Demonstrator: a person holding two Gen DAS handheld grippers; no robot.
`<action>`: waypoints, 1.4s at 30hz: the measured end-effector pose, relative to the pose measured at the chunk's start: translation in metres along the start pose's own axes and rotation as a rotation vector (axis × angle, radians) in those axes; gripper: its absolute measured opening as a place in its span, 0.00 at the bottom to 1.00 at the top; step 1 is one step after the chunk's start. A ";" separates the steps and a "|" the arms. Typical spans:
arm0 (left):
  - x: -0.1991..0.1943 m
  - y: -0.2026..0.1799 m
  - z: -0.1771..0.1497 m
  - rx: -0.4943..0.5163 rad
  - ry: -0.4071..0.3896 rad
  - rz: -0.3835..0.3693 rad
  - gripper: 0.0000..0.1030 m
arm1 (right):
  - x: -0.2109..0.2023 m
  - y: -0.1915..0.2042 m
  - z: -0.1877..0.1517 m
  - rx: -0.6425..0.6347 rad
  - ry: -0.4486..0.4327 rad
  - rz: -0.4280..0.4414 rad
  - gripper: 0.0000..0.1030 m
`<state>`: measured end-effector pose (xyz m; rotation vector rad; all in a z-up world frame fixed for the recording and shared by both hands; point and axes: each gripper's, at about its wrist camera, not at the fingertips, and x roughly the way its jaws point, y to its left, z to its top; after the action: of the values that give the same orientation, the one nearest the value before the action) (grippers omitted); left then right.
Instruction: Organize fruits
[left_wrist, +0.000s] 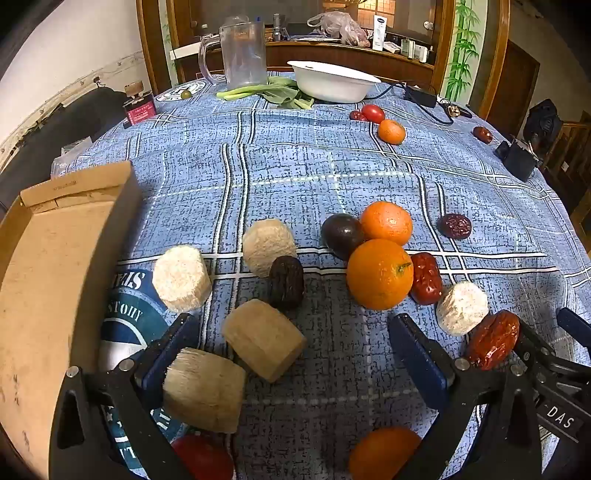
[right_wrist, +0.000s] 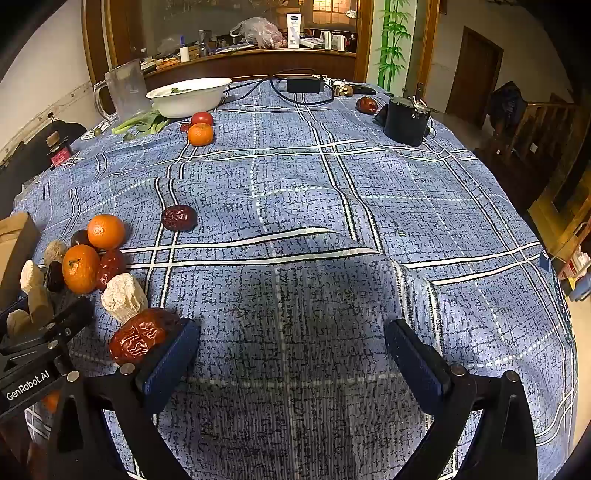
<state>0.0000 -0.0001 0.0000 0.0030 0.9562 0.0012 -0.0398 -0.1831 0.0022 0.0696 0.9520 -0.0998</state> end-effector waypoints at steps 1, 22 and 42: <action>0.000 0.000 0.000 0.000 0.001 0.000 1.00 | 0.000 0.000 0.000 0.000 0.002 0.000 0.99; 0.000 -0.001 0.001 0.009 0.016 -0.003 1.00 | 0.000 0.001 0.001 0.004 0.005 -0.002 0.99; -0.118 0.050 -0.030 0.028 -0.222 -0.087 0.98 | -0.071 0.010 -0.018 0.102 -0.131 -0.032 0.99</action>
<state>-0.0929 0.0493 0.0796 -0.0126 0.7342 -0.0911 -0.0943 -0.1677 0.0503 0.1401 0.8170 -0.1808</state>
